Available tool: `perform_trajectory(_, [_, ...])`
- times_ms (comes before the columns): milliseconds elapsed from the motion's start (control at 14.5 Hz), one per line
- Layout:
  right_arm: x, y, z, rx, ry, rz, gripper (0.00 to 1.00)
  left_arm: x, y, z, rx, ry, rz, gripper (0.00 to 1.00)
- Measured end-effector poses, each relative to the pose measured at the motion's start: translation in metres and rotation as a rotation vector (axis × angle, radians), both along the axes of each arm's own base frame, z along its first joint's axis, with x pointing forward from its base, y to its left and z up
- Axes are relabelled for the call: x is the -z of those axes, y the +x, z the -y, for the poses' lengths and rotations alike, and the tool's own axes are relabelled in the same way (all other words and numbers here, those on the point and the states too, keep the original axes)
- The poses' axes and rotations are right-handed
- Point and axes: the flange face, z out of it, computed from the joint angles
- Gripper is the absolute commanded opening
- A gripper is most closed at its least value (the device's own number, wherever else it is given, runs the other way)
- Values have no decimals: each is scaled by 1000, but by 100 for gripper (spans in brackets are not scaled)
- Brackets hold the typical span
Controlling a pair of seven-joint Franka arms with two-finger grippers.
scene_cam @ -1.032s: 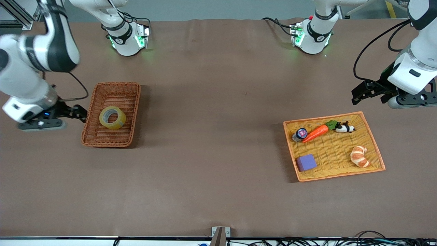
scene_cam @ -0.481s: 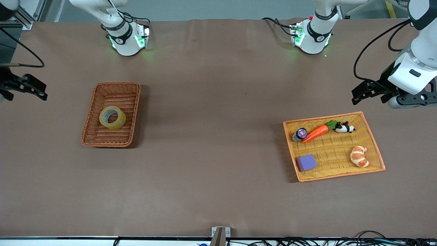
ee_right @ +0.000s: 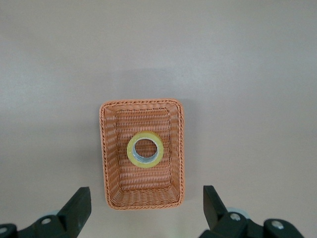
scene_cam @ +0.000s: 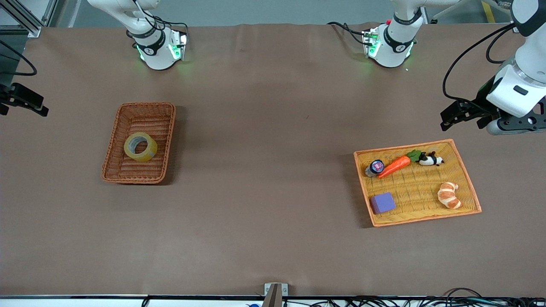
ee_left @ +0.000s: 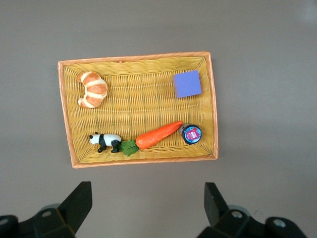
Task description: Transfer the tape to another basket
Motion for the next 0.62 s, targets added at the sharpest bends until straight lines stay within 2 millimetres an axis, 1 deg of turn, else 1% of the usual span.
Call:
perform_trajectory(206, [2, 0, -7, 42, 1, -15, 100, -1, 0, 0, 0, 0, 2, 100])
perform_trajectory(619, [-1, 0, -7, 50, 1, -6, 100, -8, 0, 0, 0, -1, 7, 100])
